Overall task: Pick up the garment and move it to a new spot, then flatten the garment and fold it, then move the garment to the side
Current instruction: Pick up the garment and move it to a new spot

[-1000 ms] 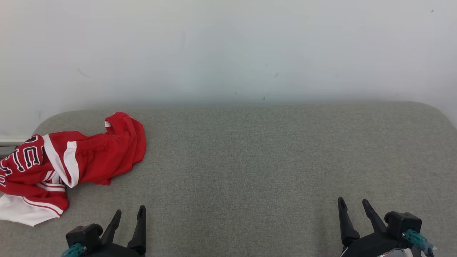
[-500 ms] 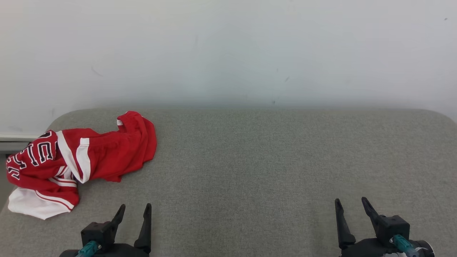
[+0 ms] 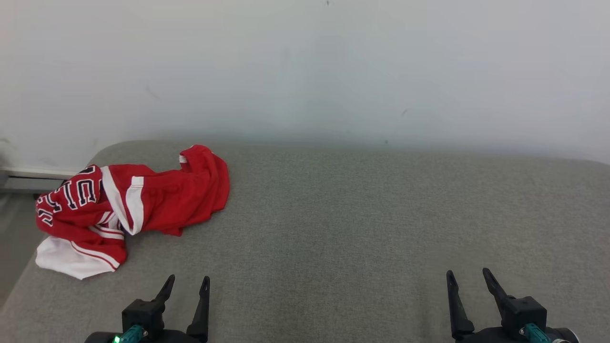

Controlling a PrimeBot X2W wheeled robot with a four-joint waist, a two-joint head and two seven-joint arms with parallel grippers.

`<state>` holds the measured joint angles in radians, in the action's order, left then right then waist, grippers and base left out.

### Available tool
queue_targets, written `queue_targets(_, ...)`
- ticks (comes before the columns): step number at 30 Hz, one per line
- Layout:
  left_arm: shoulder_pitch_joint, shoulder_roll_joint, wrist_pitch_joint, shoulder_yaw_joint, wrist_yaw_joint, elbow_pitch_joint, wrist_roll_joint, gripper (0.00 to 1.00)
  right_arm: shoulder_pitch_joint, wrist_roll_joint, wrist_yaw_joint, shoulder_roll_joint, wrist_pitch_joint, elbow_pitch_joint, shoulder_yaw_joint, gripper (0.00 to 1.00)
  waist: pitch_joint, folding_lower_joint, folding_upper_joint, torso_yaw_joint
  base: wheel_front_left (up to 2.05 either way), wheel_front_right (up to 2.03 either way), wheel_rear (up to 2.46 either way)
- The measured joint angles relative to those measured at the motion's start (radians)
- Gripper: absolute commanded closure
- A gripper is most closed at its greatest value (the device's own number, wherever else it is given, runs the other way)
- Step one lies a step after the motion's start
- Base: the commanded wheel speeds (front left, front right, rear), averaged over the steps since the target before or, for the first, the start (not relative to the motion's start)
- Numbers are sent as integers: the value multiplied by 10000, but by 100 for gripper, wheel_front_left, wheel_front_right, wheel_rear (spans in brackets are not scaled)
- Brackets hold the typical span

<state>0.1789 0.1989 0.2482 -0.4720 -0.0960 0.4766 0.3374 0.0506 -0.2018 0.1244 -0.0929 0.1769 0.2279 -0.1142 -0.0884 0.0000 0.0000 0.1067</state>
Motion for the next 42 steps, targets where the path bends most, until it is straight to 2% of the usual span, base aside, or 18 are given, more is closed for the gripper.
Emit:
queue_targets(24,-28,219,2,293,-61,-182,21,0,-159,-395,-104,255,96,-232,-249,0,76,0,0,2820,0,0,0)
queue_targets(33,-12,153,2,719,-61,-293,594,0,-181,-591,-222,324,100,-704,-487,0,288,0,0,3660,0,0,0)
queue_targets(37,636,-148,-236,577,314,-196,713,0,-194,-683,-311,322,105,-970,-579,0,554,0,0,3875,0,0,0)
queue_targets(42,2212,-522,-1057,-295,1344,222,717,0,-155,-694,-520,313,-21,-1814,-874,0,1056,0,0,4077,0,0,0)
